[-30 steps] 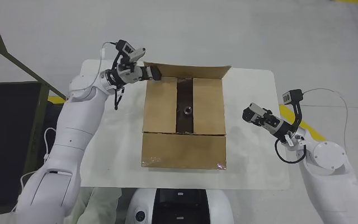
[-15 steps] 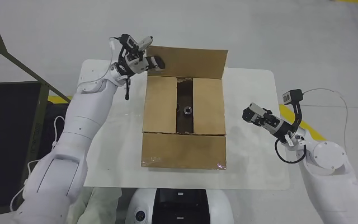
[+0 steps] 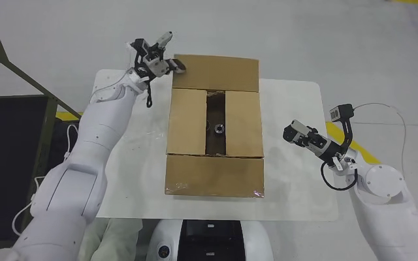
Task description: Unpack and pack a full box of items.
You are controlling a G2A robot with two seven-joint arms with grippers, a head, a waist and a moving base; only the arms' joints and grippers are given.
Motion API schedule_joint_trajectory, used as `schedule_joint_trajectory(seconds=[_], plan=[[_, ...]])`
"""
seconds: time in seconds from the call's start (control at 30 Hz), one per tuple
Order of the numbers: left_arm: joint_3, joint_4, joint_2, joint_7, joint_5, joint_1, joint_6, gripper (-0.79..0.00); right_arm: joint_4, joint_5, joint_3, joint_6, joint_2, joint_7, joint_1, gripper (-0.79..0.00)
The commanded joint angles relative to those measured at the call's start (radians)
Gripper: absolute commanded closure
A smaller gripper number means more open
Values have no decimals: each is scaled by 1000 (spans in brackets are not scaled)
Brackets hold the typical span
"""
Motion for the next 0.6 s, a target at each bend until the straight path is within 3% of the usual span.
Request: schedule_joint_trajectory(seconds=[0.0,0.57], plan=[[7,33,-5,0,14,-15,-8,-785,0,0,0,0,0,0,0,-785],[59,221,-41,65,162,-62,-64,-785,0,0,0,0,0,0,0,-785]])
